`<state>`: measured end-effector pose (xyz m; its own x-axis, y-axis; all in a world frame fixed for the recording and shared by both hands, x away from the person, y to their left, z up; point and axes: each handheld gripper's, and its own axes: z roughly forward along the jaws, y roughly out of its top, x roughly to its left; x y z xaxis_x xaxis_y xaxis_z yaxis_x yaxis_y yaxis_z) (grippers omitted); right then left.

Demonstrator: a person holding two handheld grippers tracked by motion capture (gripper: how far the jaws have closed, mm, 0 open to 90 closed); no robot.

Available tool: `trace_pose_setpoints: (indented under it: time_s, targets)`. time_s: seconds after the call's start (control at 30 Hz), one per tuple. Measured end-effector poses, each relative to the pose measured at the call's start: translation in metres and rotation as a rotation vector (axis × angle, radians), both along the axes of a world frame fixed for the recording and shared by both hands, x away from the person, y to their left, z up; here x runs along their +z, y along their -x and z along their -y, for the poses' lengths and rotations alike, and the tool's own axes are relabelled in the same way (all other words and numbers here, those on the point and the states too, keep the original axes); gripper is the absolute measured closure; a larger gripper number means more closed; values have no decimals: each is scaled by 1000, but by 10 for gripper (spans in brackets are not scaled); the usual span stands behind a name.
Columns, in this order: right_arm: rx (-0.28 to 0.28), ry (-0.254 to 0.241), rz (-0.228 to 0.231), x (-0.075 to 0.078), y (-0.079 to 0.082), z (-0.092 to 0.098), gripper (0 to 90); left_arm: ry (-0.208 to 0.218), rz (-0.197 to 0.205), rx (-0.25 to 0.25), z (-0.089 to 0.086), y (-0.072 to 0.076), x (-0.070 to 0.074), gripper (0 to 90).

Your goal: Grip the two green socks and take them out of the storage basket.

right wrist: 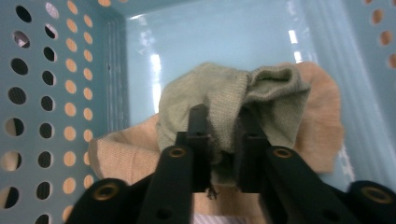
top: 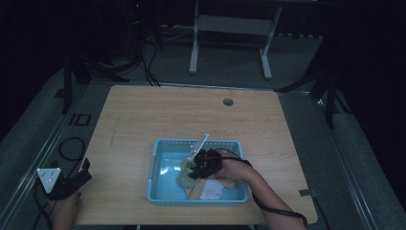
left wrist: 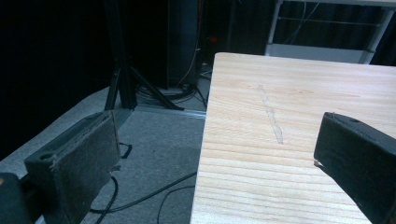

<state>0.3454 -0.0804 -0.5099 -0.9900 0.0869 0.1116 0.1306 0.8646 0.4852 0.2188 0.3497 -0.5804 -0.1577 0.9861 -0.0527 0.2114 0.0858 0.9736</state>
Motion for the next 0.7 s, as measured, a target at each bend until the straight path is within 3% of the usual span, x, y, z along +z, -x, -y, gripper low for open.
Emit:
trace_pose_setpoints:
  time_s: [0.23,0.27,0.7]
  targets:
    - [-7,-31,16,14,1,4,835,2,-1,0,0,0,0,4]
    - [-14,-57,34,25,2,6,836,2,-1,-1,0,0,0,4]
    - [-21,-156,108,67,9,18,837,4,-2,-1,0,0,0,4]
